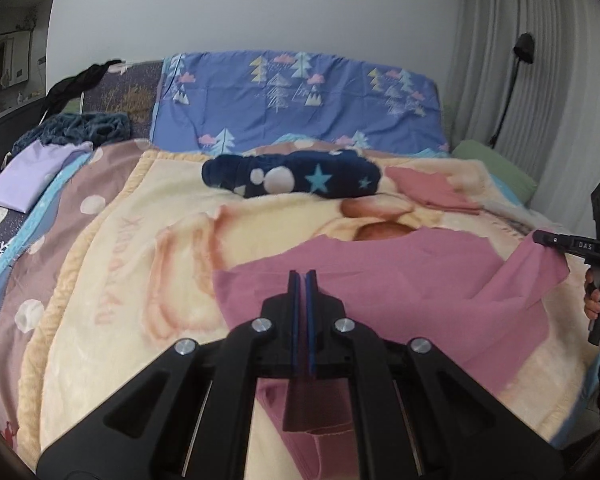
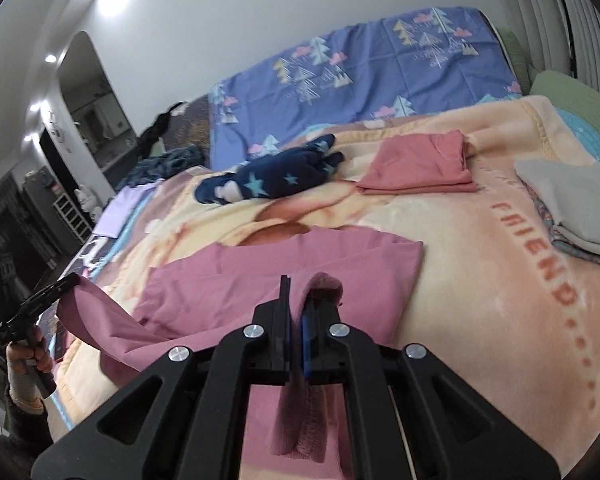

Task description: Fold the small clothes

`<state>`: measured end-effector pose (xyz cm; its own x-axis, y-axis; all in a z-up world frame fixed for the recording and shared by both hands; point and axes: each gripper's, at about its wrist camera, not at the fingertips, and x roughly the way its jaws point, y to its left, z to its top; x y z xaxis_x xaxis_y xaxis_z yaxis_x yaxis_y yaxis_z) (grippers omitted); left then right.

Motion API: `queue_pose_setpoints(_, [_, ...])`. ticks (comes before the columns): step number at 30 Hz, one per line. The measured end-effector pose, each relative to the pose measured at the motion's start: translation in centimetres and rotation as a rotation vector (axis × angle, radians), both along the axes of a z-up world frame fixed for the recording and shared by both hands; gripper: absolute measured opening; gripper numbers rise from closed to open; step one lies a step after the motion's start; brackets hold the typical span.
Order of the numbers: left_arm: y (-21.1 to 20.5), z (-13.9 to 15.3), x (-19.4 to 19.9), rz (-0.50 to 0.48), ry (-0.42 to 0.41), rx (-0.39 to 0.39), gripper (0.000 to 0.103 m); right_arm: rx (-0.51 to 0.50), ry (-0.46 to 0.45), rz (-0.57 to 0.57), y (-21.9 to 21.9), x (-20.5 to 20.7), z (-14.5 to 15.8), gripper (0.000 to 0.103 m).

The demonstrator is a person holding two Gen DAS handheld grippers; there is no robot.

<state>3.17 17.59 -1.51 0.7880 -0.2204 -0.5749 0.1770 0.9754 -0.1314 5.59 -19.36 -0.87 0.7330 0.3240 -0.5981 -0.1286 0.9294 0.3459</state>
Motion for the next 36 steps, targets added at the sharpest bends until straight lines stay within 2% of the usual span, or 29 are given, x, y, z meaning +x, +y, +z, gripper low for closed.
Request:
queue_pose_setpoints(5, [0.9, -6.1, 6.2, 0.059, 0.145, -0.025, 0.003, -0.012, 0.155, -0.05, -1.0, 6.2, -6.4, 0.004])
queue_pose_setpoints(7, [1.5, -7.8, 7.1, 0.075, 0.19, -0.041, 0.003, 0.009, 0.207, -0.06, -1.7, 7.3, -8.6, 0.004])
queue_pose_setpoints(9, [2.1, -8.5, 7.0, 0.073, 0.21, -0.059, 0.003, 0.041, 0.219, -0.052, -2.2, 7.6, -9.7, 0.004])
queue_pose_setpoints(11, [2.5, -8.5, 6.4, 0.06, 0.207, -0.073, 0.004, 0.057, 0.207, -0.029, -2.5, 7.3, -9.8, 0.004])
queue_pose_setpoints(15, [2.9, -7.7, 4.6, 0.007, 0.193, -0.129, 0.018, 0.058, 0.21, 0.026, -2.5, 5.9, -8.9, 0.008])
queue_pose_setpoints(18, [2.3, -7.6, 3.0, -0.045, 0.219, -0.12, 0.019, 0.008, 0.201, 0.069, -1.9, 4.0, -8.0, 0.009])
queue_pose_setpoints(21, [1.6, -8.3, 2.0, -0.07, 0.264, -0.076, 0.019, -0.029, 0.206, 0.083, -1.7, 2.2, -7.9, 0.014])
queue_pose_setpoints(23, [1.6, -8.5, 1.9, -0.08, 0.277, -0.085, 0.008, -0.03, 0.216, 0.09, -1.7, 1.5, -8.0, 0.014])
queue_pose_setpoints(25, [1.6, -8.3, 1.9, -0.081, 0.275, -0.118, 0.007, -0.022, 0.221, 0.106, -1.6, 1.0, -8.0, 0.013])
queue_pose_setpoints(26, [1.8, -7.9, 2.2, -0.081, 0.271, -0.146, 0.007, -0.01, 0.218, 0.114, -1.5, 1.0, -7.8, 0.005])
queue_pose_setpoints(29, [2.6, -5.9, 4.4, -0.067, 0.227, -0.258, 0.006, 0.091, 0.184, 0.106, -2.0, 2.5, -6.3, 0.005])
queue_pose_setpoints(30, [2.9, -5.4, 5.3, -0.048, 0.215, -0.284, 0.002, 0.122, 0.17, 0.086, -2.4, 3.4, -5.7, 0.005])
queue_pose_setpoints(31, [3.4, -5.0, 6.9, -0.015, 0.205, -0.312, 0.002, 0.152, 0.151, 0.035, -3.1, 5.0, -5.1, 0.005])
queue_pose_setpoints(34, [4.1, -4.8, 10.5, 0.115, 0.195, -0.29, 0.02, 0.16, 0.132, -0.061, -4.2, 9.0, -4.8, 0.006])
queue_pose_setpoints(35, [4.0, -4.9, 11.2, 0.119, 0.201, -0.279, 0.035, 0.169, 0.157, -0.065, -4.3, 10.3, -5.4, 0.006])
queue_pose_setpoints(36, [3.9, -4.8, 11.3, 0.11, 0.196, -0.271, 0.043, 0.162, 0.192, -0.067, -4.2, 11.2, -5.9, 0.006])
